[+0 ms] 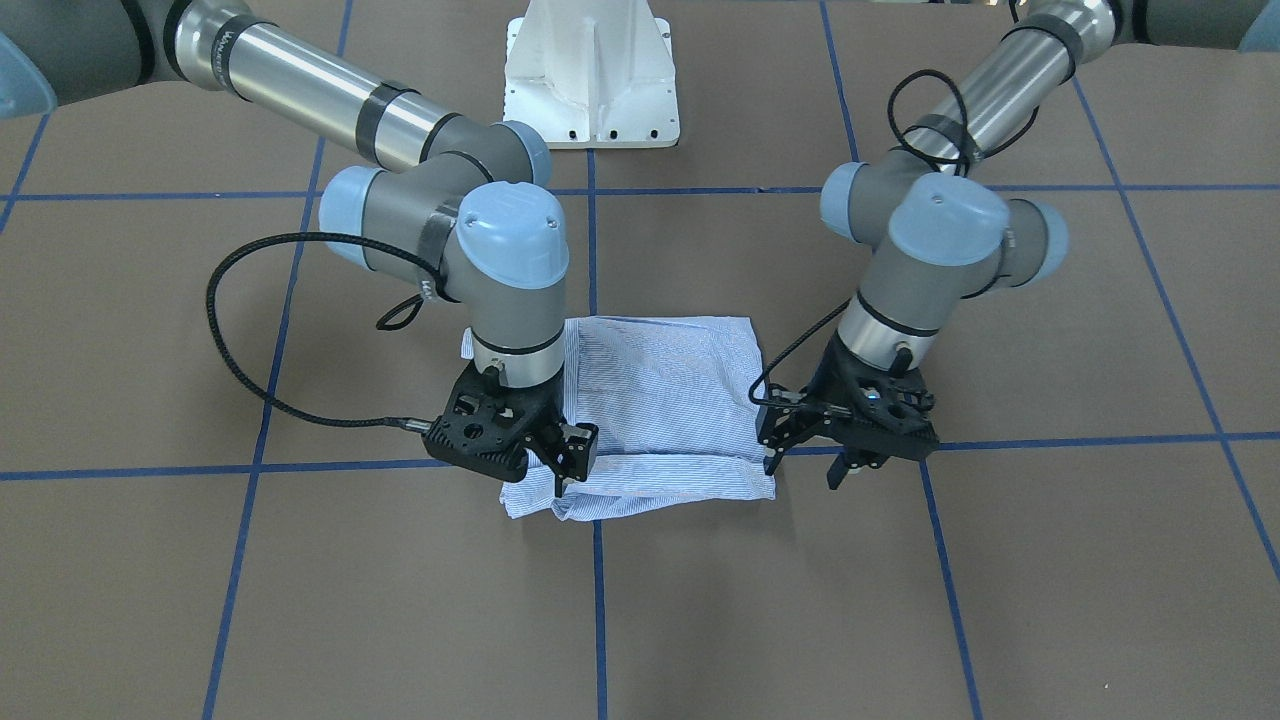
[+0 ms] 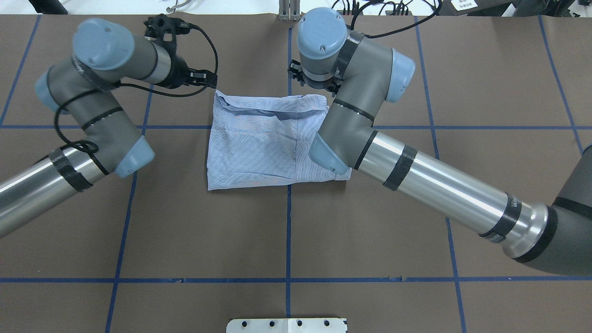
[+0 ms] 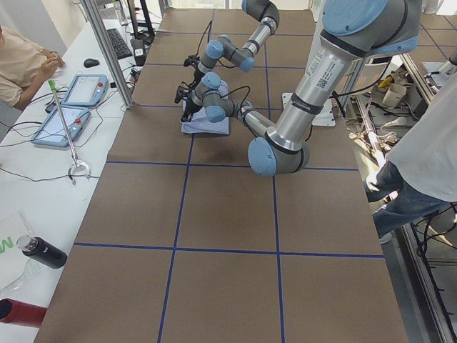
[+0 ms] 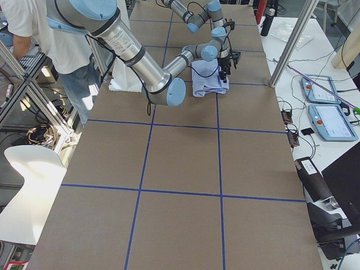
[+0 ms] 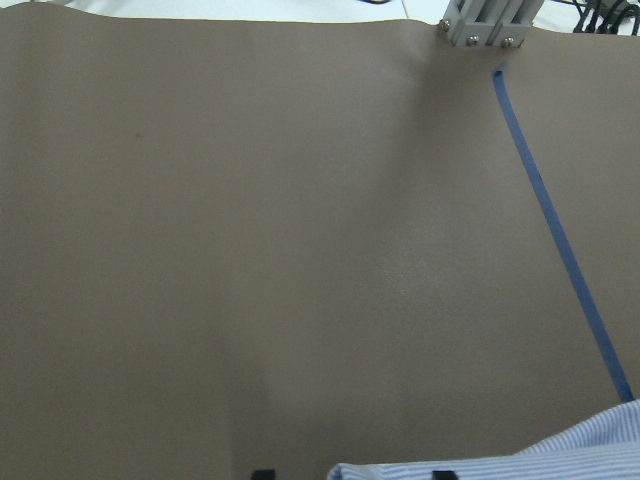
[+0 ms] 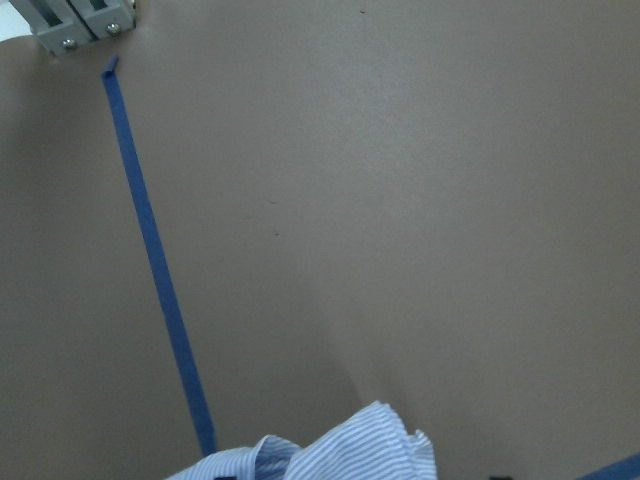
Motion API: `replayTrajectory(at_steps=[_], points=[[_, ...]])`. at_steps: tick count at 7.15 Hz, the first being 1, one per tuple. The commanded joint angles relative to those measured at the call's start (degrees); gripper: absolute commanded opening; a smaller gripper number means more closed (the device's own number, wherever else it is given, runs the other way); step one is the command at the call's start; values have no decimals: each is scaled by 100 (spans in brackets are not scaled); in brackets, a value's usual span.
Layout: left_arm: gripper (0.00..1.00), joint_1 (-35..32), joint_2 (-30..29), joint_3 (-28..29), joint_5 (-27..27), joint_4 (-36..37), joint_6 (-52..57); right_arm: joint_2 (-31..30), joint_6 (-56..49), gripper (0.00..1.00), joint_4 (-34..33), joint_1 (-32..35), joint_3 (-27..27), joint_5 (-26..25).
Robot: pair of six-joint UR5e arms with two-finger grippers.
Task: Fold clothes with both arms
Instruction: 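Release the shirt and raise both grippers away from the folded bundle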
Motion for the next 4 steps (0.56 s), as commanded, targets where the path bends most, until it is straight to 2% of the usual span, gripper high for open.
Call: replayTrajectory(at_steps=[1,2,3,4], points=[[100,-661,778,-692,-662,122,1161,-833,-1557,100,-1060,774,1403,942],[100,-934,1234,-1156,-690,410,1905,-1841,-2427,100,-1091,1177,2475,1294],[100,-1302,1630,-1543,-690,848,2913,-2721,-3245,100,-1100,1642,3164,1793],[100,-1819,1948,-1687,-733,1078,3889,-3435,-4071,100,-1056,1969,3537,1920]])
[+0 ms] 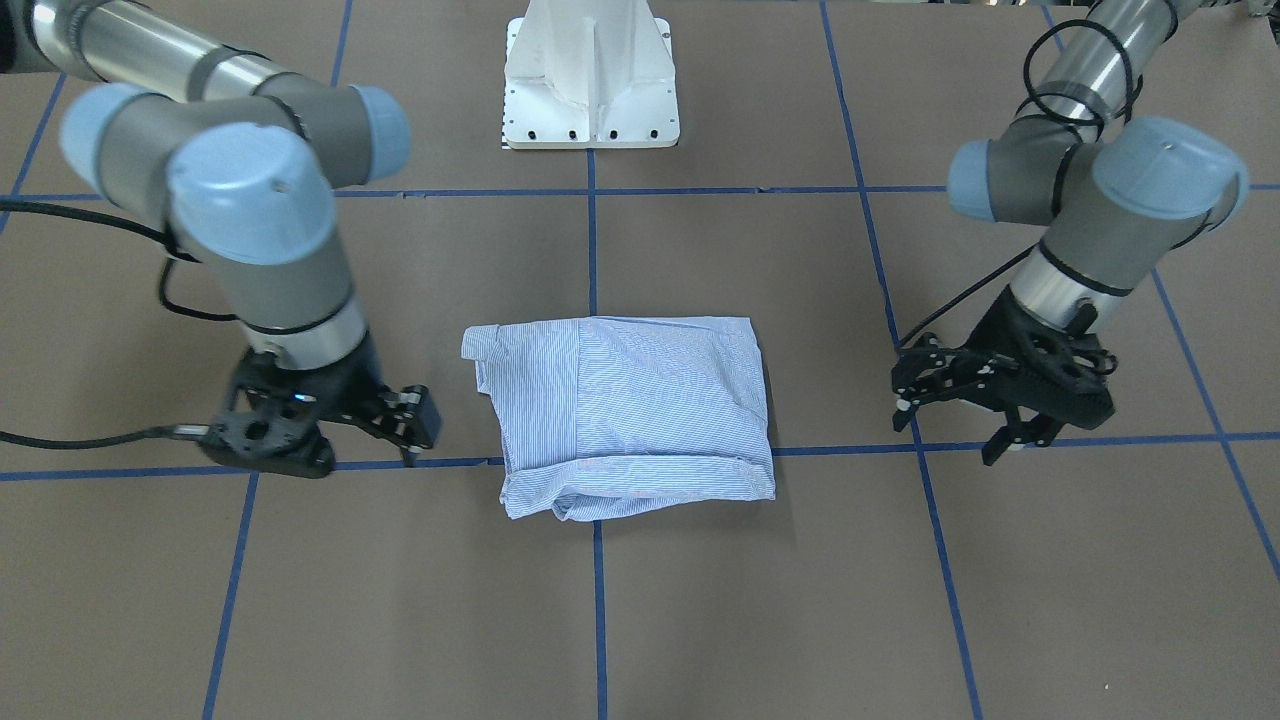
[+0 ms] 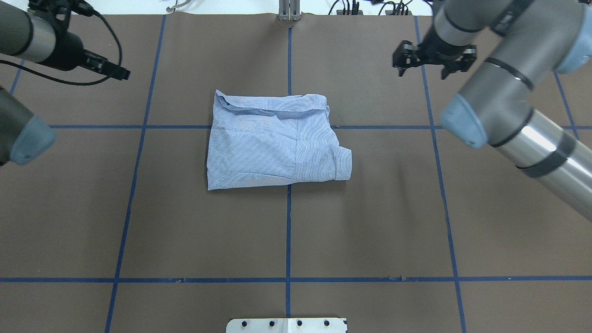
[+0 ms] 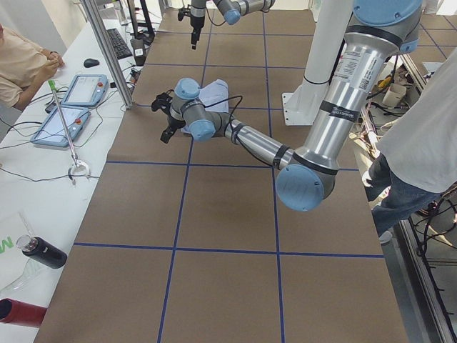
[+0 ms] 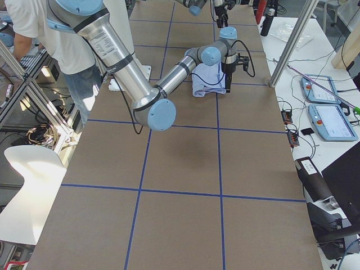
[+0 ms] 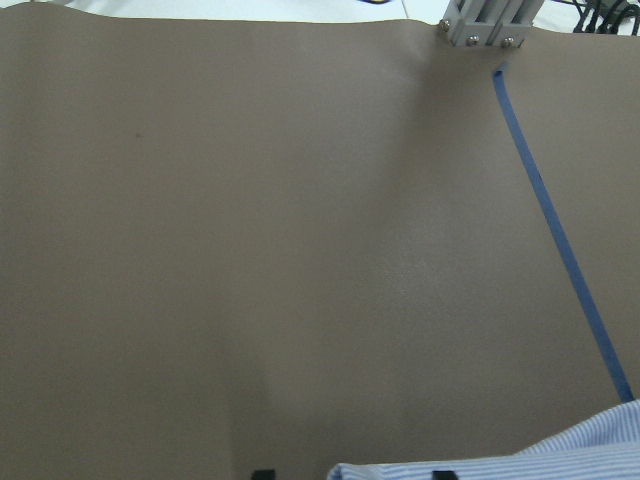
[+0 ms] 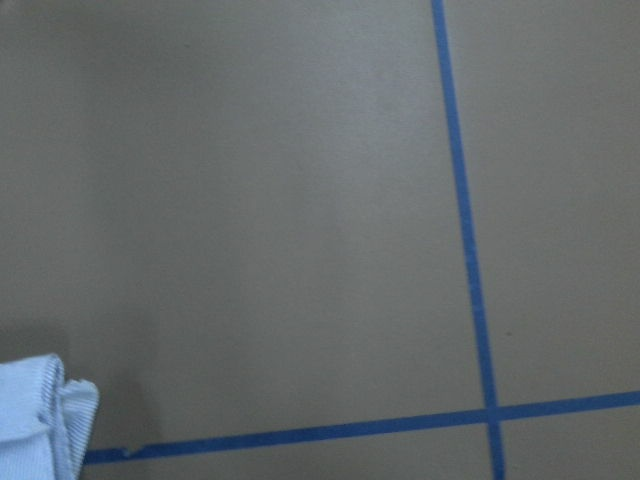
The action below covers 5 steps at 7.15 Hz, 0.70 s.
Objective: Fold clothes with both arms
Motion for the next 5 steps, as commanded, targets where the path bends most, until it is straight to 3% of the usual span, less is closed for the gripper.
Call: replayTrajectory(at_steps=[1,3,5], points=[[100,-1086,668,-230,-379,390,2072,-1663,-2090,100,22,926,907,402],[100,-1573,1474,-299,-872,242,2616,-2842,-3718,100,101,1822,1102,910],[100,-1784,1874,93,-884,240,2538,-3950,-3982,100,232,2151,1471,956]])
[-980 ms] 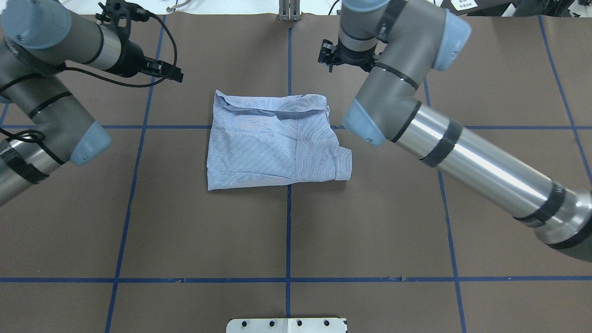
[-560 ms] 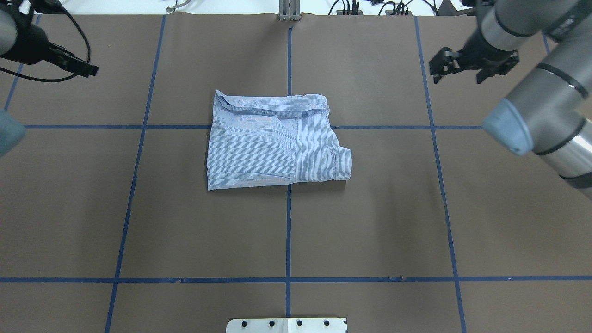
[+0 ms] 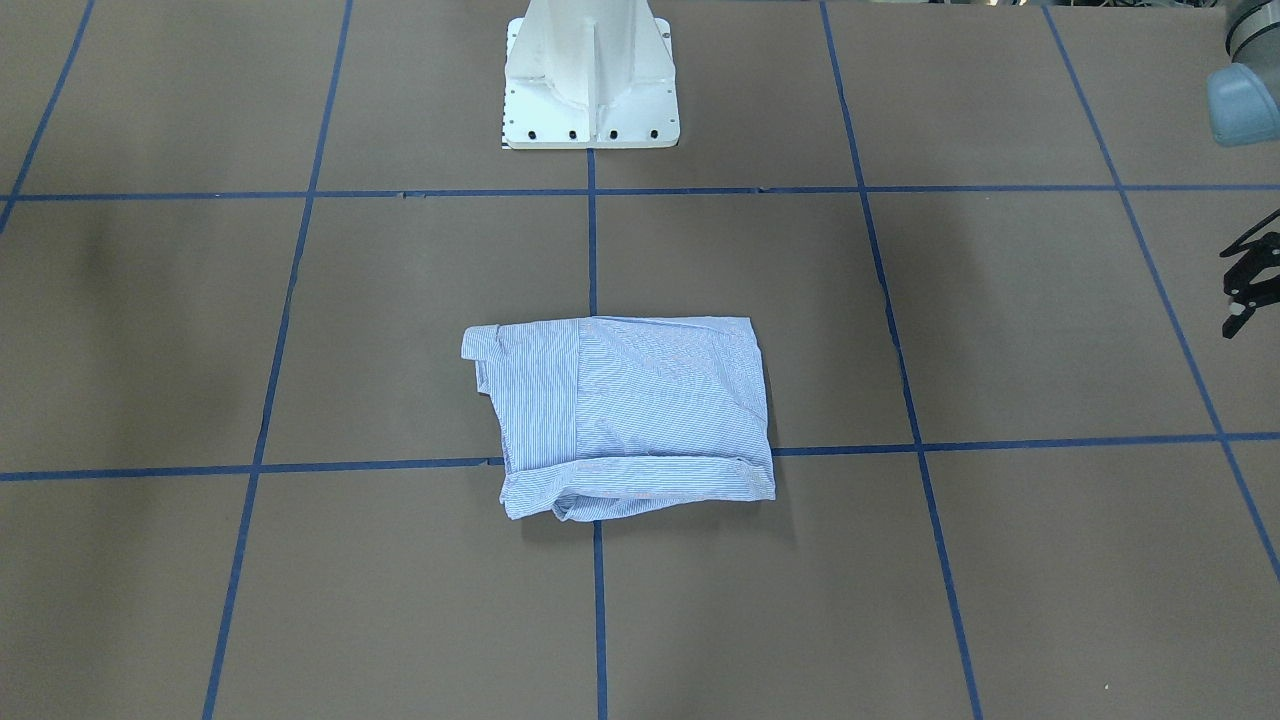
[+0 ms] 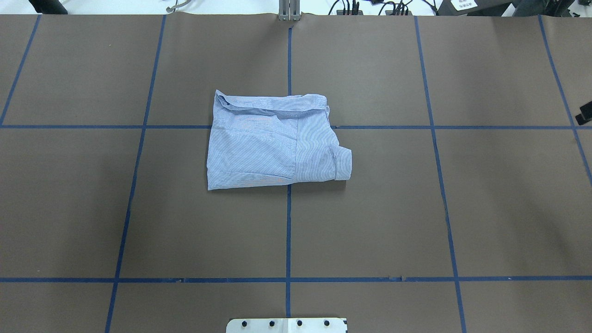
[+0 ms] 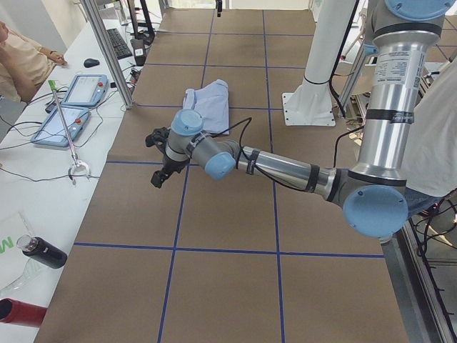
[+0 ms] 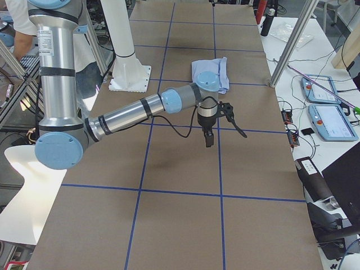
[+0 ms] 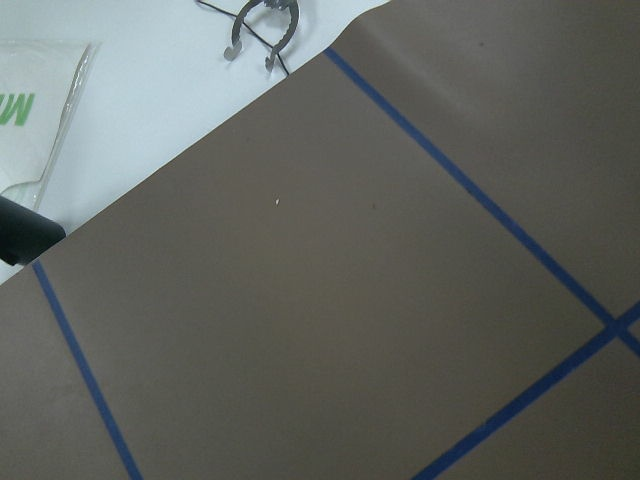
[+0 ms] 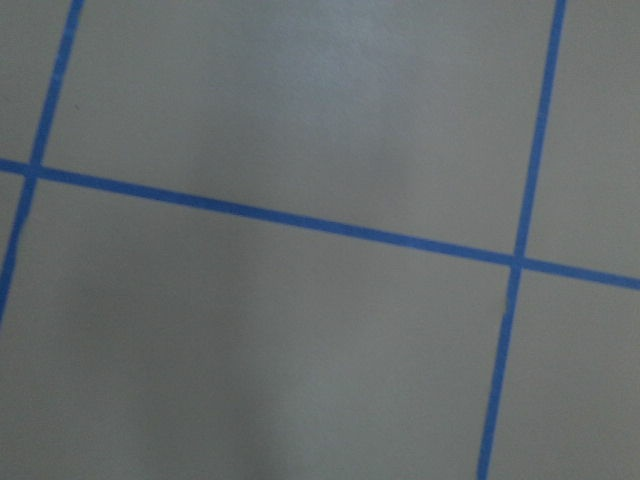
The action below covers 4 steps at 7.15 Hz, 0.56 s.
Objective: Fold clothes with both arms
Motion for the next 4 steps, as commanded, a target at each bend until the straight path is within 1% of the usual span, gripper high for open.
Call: replayTrajectory(at_steps=[1,2,3,4], points=[[100,-572,208,480,-66,-54,74,-1297,-176,100,901,300,74,77],[100,-889,216,378,-414,58,101,-1747,-141,100,1666,396,-83,85],[100,-936,277,420,-688,190,179,-1900,-184,100,1865,606,-172,225],[100,-1015,321,412,-725,487,737,-1893,-254,100,1719,999,-121,505]])
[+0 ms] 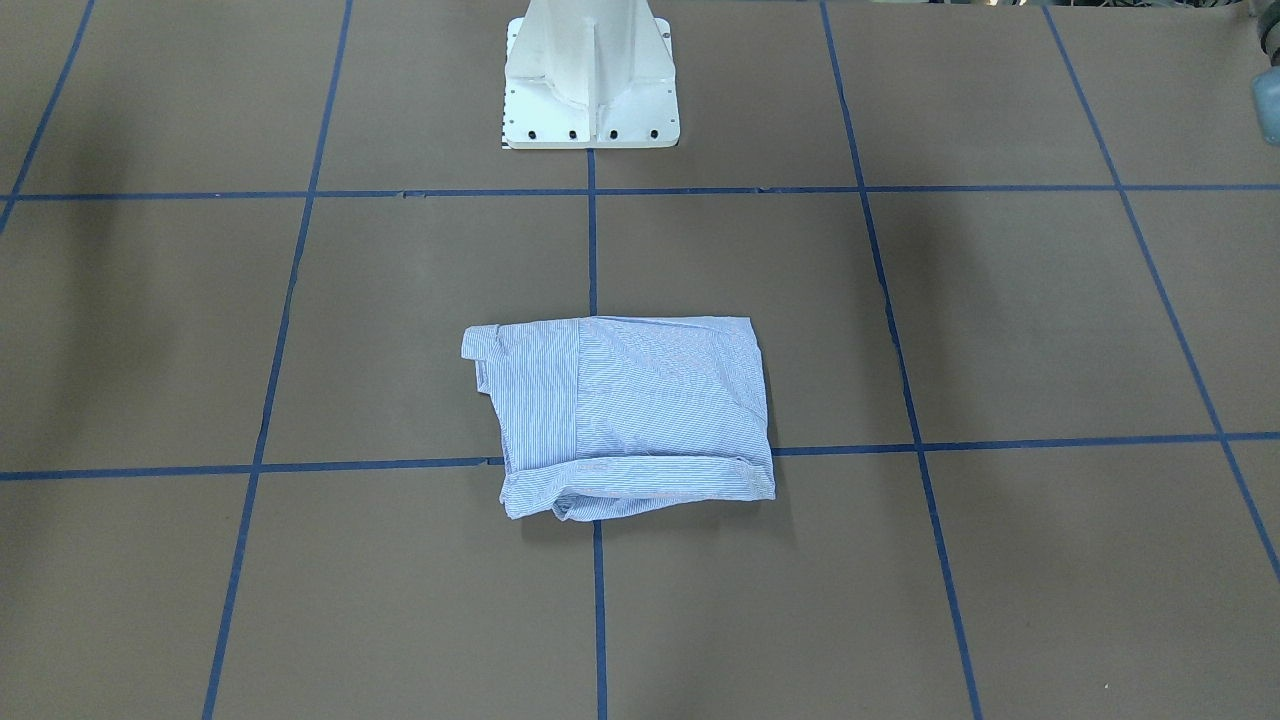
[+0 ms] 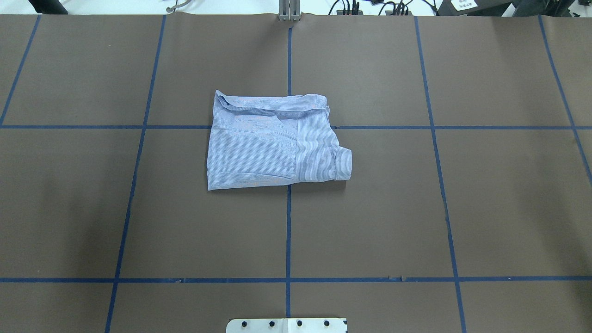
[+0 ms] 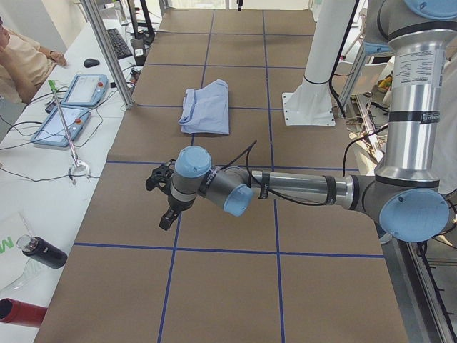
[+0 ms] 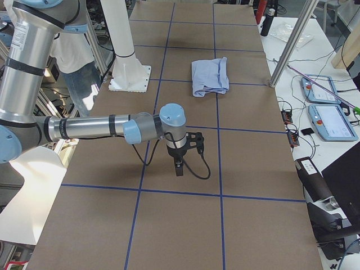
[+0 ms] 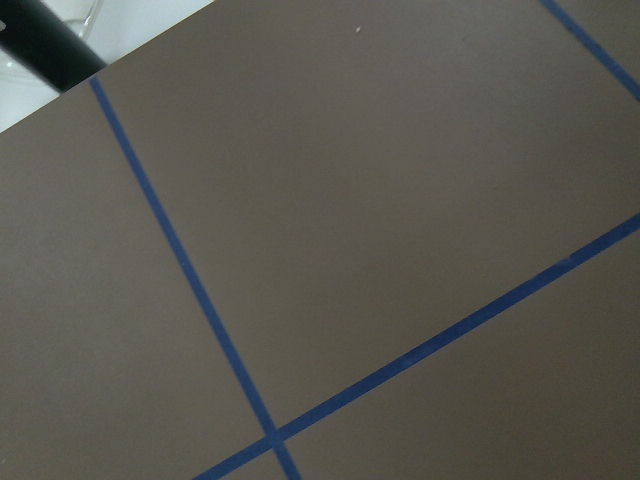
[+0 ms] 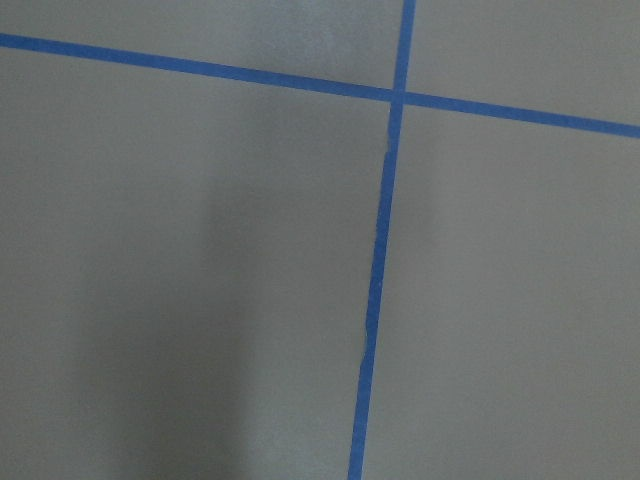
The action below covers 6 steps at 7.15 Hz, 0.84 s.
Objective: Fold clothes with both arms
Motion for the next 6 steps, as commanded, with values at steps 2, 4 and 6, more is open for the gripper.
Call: replayTrajectory(at_steps=[2,4,6], points=[[100,-434,21,-2,-122,1514,1035,6,-615,100,-716,585,70,498],[100,-470,327,-54,-130,1536,949,103,-505,100,-1029,586,150,70],[100,-461,328,-80,-156,1545,661,78,-345,100,-950,586,194,93]])
